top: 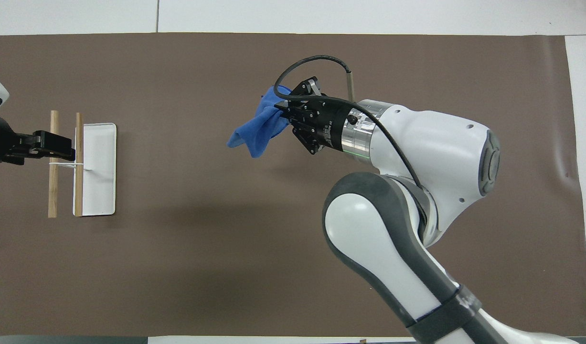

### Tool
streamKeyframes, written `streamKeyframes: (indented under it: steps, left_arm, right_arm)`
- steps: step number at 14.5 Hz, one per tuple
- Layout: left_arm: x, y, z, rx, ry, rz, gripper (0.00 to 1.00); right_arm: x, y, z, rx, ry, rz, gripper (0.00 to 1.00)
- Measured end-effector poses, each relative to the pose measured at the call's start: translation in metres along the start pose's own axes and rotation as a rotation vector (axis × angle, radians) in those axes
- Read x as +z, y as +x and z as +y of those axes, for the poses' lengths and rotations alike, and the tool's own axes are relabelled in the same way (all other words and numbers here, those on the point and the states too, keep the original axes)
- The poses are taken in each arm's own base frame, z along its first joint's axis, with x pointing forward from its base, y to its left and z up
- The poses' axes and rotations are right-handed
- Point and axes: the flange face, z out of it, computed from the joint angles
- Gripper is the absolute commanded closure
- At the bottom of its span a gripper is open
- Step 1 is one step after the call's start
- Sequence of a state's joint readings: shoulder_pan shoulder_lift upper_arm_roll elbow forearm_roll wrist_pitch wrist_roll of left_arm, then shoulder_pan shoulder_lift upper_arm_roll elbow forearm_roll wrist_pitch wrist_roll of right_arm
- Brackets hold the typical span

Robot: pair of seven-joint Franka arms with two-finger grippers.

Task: Right arm passes towel to left arm to hang
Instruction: 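Carry the towel toward the left gripper while the left gripper reaches it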

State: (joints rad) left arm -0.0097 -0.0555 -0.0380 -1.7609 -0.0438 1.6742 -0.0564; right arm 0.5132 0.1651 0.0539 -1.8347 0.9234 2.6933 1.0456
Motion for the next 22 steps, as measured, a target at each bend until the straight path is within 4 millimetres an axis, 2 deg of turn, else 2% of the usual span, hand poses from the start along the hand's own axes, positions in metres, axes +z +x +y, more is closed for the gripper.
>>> streamKeyframes:
  steps: [2, 5, 9, 10, 12, 16, 18, 22]
  left_arm:
    - [0.001, -0.001, 0.011, -0.059, -0.065, -0.003, 0.00]
    - [0.008, -0.002, 0.035, -0.223, -0.131, -0.020, 0.00]
    - [0.044, -0.005, 0.070, -0.419, -0.169, -0.046, 0.00]
    - [0.050, -0.006, 0.079, -0.500, -0.181, -0.047, 0.00]
    - [0.058, -0.007, 0.091, -0.683, -0.245, -0.081, 0.00]
    - [0.067, -0.009, 0.096, -1.053, -0.322, -0.191, 0.00]
    - [0.079, -0.009, 0.098, -1.233, -0.410, -0.236, 0.00]
    - [0.104, -0.013, 0.118, -1.415, -0.544, -0.286, 0.00]
  right_arm:
    - [0.017, -0.016, -0.003, 0.031, 0.027, -0.009, 1.00]
    - [0.023, -0.037, -0.016, 0.064, 0.053, -0.037, 1.00]
    - [0.031, -0.084, -0.016, 0.044, 0.085, -0.077, 1.00]
    - [0.033, -0.090, -0.015, 0.043, 0.089, -0.082, 1.00]
    - [0.033, -0.091, -0.017, 0.042, 0.093, -0.084, 1.00]
    - [0.037, -0.090, -0.016, 0.043, 0.088, -0.083, 1.00]
    - [0.038, -0.091, -0.016, 0.043, 0.088, -0.083, 1.00]
    - [0.038, -0.091, -0.015, 0.043, 0.088, -0.083, 1.00]
